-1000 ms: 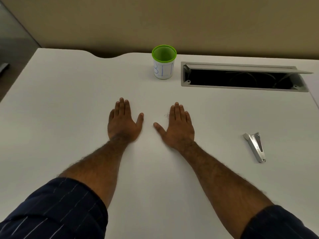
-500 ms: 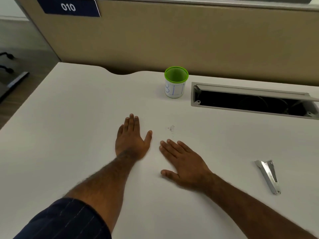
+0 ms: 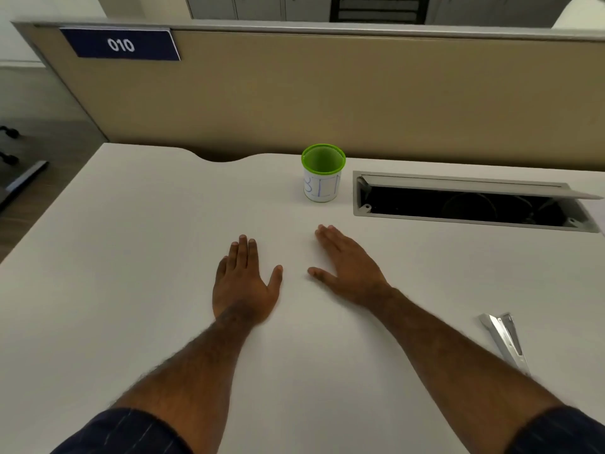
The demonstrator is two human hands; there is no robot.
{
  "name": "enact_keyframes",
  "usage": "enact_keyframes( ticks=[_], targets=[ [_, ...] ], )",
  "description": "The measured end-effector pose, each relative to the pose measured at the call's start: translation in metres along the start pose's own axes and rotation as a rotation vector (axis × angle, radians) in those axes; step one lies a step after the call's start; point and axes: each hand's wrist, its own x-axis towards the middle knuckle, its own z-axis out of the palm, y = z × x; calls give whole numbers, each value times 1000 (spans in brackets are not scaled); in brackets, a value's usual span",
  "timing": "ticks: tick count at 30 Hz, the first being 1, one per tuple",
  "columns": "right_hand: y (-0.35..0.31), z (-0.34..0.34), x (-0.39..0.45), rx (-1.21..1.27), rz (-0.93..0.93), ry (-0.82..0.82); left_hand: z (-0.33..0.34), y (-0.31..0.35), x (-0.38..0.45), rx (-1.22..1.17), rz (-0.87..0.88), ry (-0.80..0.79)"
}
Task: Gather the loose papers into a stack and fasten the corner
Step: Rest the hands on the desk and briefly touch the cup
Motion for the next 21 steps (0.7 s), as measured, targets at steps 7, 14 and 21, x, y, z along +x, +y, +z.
enact_keyframes(
  ticks=[7, 14, 21],
  targets=[
    [3, -6, 7, 182, 273, 88, 1, 0, -1, -28, -4, 11],
    [-14, -4, 11, -57, 100, -99, 0, 1, -1, -22, -6, 5],
    [-28, -2, 3, -121, 142, 28, 0, 1, -1, -22, -3, -3]
  ],
)
